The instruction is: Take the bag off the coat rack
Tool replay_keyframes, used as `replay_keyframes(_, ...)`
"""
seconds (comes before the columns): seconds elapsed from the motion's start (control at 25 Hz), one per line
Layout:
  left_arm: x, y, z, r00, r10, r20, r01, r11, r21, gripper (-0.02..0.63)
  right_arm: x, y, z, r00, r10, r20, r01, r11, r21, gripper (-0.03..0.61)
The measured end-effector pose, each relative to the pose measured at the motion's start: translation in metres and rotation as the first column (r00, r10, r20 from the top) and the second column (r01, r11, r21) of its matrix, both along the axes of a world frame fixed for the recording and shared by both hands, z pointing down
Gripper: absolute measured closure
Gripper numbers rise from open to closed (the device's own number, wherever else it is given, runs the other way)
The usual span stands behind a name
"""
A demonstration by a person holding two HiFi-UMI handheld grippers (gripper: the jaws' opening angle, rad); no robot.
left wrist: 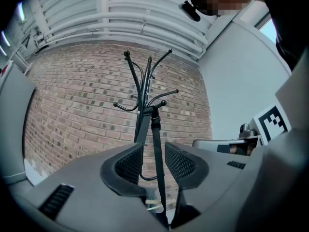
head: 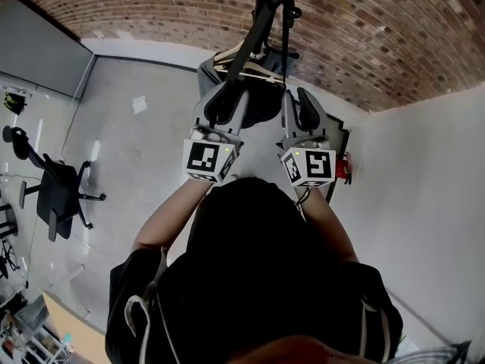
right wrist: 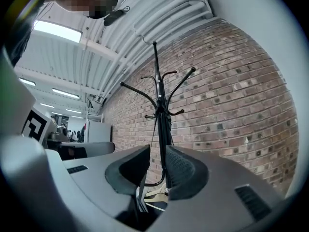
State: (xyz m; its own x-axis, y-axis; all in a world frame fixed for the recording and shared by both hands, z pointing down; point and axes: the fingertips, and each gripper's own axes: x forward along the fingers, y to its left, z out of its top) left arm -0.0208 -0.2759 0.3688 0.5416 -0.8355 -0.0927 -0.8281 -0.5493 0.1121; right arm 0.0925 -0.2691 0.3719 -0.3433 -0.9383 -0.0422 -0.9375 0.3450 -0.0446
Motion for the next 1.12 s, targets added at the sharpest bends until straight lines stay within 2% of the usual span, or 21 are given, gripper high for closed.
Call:
replay_keyframes(0.08,-0.001,-0.012,-0.002,1.0,-0.007,0.009,0.007,1.0,0.009,0.481,0.004,-0.012,-0.001,1.0,0.016,-0.005,-0.016,1.0,-0.003,0.488)
replay_keyframes(0.28,-0.002,-0.033,-0.002,0.999,-0.035,-0.022,0.035,0.999,-0.006,0.48,0.01,-0.033,0.001,0.999,0.024,-0.032,-0.025,1.0,-0.007,0.488)
replay_keyframes(0.48,0.012,-0.051,0.002,0.998,-0.058,0.004,0.058,0.998,0.006,0.479,0.016,-0.054,0.003,0.998,0.024,-0.063,-0.024,1.0,-0.004,0.488)
replay_keyframes(1.12,0.032,-0.096,0.019,0.997,-0.068,0.04,0.071,0.995,-0.065,0.479,0.014,-0.112,0.021,0.993,-0.028,-0.117,0.021,0.998,-0.061,0.488)
